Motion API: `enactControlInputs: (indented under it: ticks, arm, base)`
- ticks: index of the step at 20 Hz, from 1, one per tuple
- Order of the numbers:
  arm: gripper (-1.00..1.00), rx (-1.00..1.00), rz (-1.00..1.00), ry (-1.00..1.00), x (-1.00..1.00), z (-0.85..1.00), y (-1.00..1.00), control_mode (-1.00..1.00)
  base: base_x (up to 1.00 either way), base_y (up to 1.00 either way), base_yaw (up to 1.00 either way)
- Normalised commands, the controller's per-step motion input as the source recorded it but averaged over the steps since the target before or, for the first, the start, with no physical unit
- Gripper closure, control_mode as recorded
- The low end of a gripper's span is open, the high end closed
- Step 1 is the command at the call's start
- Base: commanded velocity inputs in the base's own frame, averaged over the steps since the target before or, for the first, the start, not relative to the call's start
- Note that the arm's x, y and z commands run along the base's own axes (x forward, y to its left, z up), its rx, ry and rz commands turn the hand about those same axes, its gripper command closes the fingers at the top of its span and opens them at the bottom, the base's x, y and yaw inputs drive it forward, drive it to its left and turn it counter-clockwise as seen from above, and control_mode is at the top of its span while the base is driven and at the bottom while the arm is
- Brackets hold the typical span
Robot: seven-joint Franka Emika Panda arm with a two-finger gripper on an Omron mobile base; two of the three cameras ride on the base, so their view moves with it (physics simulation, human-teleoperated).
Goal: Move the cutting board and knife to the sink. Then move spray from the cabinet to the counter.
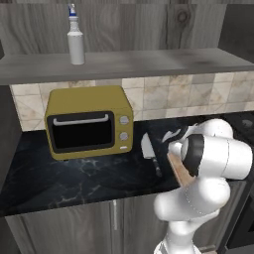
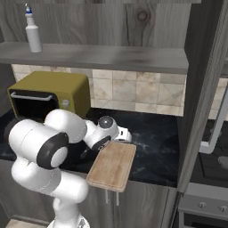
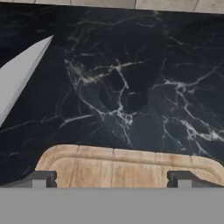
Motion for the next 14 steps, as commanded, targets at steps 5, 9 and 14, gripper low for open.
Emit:
enactControlInputs:
  ticks: [5,9,14]
  arm:
    - [-1.0,0.02,0.0,0.18,-0.06,0.8,-0.03,-1.0]
    - [-1.0,0.04,0.0,0.18,-0.09,0.83,-0.06,-1.0]
    - [-1.0,0.06,0.0,0.15,-0.35,0.72,-0.09,-1.0]
  base:
    - [0.0,0.0,0.0]
    - [0.0,0.0,0.0]
    - [0.0,0.0,0.0]
